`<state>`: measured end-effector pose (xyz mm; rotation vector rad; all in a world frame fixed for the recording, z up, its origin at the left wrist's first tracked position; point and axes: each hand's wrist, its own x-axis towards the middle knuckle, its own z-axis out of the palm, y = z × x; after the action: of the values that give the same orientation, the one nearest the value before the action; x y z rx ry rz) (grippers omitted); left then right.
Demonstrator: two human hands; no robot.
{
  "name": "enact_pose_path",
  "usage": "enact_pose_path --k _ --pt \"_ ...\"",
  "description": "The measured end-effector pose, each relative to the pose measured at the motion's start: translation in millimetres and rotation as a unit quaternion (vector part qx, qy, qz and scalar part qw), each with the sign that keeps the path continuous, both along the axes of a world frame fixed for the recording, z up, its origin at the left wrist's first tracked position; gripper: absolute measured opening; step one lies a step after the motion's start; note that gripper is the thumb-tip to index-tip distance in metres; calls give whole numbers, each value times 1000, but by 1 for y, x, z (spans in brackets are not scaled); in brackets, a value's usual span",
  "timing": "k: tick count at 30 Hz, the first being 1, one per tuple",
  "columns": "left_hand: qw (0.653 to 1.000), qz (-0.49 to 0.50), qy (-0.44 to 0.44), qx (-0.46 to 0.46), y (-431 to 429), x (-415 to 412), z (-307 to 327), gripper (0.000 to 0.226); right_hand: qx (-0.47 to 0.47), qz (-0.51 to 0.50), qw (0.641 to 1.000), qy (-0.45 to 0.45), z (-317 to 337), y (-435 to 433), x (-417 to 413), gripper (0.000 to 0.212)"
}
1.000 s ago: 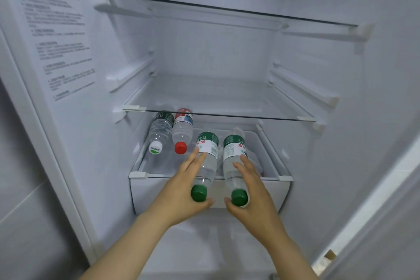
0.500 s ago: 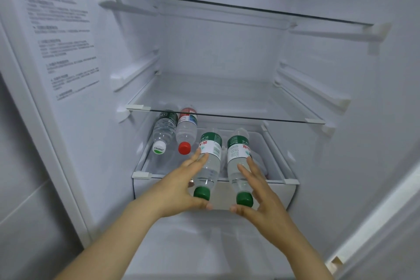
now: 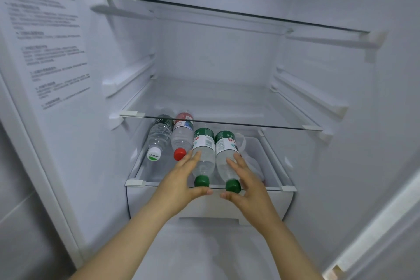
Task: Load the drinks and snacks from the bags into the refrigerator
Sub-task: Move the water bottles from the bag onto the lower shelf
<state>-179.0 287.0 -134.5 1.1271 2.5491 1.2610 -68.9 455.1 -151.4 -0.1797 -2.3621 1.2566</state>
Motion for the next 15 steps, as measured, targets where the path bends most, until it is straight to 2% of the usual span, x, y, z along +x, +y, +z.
enact_pose_path --k 4,8,12,15 --pt "999 38 7 -6 2 -7 1 90 3 8 1000 -5 0 4 -10 76" --pt "998 50 31 -2 2 -5 -3 85 -35 28 999 -10 -2 9 -12 73" --pt "997 34 61 -33 1 -5 -1 81 -32 28 999 -10 -4 14 -18 73" --pt "997 1 53 -58 -1 -13 5 77 -35 31 999 -9 -1 14 -27 71"
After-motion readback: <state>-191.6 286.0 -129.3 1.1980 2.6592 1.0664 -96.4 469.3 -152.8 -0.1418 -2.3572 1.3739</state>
